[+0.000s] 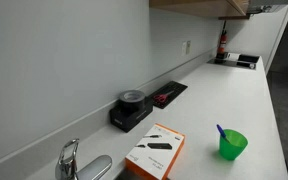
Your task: Take the pen out of the cup and put it on the counter
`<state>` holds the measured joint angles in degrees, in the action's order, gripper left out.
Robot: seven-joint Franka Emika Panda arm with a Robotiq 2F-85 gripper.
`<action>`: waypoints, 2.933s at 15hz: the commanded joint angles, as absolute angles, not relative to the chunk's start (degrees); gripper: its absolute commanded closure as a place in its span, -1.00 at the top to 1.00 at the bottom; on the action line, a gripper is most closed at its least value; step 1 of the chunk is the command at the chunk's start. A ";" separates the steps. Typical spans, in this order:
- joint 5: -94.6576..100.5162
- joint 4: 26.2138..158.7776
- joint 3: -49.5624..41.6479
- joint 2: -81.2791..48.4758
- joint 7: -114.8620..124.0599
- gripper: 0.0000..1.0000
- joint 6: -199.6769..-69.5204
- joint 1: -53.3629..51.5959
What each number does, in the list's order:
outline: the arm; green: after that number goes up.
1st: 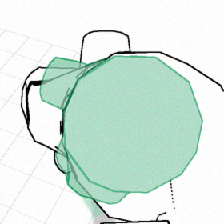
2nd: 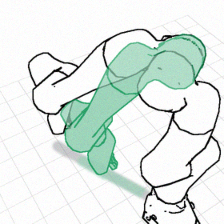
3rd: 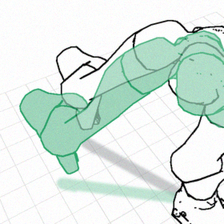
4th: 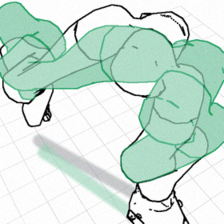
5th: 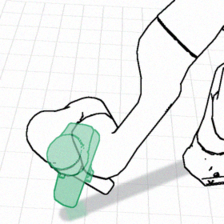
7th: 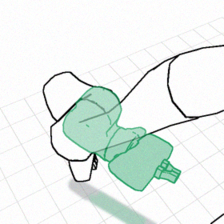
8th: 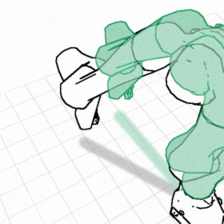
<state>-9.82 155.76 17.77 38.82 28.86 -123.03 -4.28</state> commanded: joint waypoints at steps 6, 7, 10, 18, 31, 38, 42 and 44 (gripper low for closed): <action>-9.25 155.43 16.81 38.21 28.39 1.00 -122.75 -4.76; -8.81 155.40 16.37 38.10 27.87 1.00 -122.98 -4.39; -7.25 155.20 12.91 37.21 25.00 1.00 -122.87 -2.31; 0.80 154.35 2.38 30.60 15.32 1.00 -127.06 5.91; 0.81 153.41 1.56 26.46 16.75 1.00 -130.48 7.52; 0.66 149.15 0.66 13.74 19.37 1.00 -137.91 8.77; 2.25 145.87 0.43 7.36 23.31 1.00 -140.73 8.84; 3.14 144.31 0.12 4.75 25.27 1.00 -141.42 8.50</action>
<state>0.48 147.65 0.49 9.45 21.33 -139.91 8.46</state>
